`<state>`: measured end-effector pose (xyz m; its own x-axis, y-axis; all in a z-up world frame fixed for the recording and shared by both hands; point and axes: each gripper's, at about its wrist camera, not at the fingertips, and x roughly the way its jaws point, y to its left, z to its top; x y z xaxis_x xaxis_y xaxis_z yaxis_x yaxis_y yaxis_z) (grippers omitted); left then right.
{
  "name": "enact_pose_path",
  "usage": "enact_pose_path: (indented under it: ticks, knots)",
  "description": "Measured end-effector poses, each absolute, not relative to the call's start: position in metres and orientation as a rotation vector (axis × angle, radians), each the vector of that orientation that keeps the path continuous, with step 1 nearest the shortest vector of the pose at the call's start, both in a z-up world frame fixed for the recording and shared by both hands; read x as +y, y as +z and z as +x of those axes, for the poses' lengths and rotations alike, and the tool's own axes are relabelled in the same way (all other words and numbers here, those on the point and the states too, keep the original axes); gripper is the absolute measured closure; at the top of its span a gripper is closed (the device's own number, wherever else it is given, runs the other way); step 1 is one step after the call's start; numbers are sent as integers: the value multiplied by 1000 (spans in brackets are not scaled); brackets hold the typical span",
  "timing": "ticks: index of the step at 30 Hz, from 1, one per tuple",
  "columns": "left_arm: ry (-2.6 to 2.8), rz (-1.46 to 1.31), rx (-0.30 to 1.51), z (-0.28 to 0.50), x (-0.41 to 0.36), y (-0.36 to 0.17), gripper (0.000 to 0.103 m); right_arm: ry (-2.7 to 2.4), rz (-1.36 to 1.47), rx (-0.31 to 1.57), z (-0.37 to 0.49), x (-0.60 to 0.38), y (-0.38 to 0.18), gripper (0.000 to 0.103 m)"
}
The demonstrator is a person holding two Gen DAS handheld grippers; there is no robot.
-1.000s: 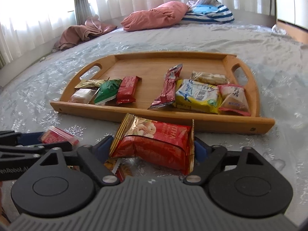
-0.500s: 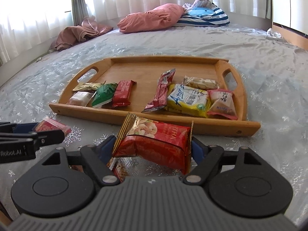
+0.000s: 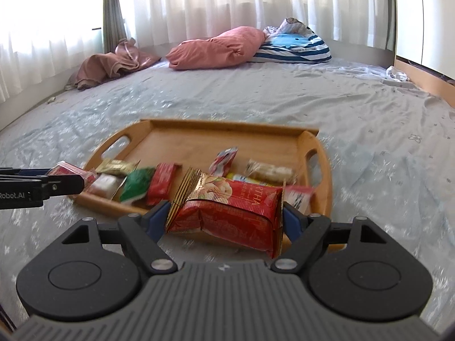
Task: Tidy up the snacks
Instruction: 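Carry the biscuit bar and chip bag over the tray and lower them with both tools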
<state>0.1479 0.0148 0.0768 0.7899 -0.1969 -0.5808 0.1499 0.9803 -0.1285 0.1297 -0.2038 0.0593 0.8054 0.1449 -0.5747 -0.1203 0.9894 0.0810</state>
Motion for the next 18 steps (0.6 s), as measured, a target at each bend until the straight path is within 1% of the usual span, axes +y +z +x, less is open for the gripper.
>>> enact_pose_path:
  ticks: [10, 18]
  knots:
    - [-201, -148, 671, 223, 10, 87, 44, 99, 47, 617, 189, -229, 76, 21]
    - [-155, -171, 741, 286, 10, 63, 44, 82, 85, 661, 242, -244, 71, 20]
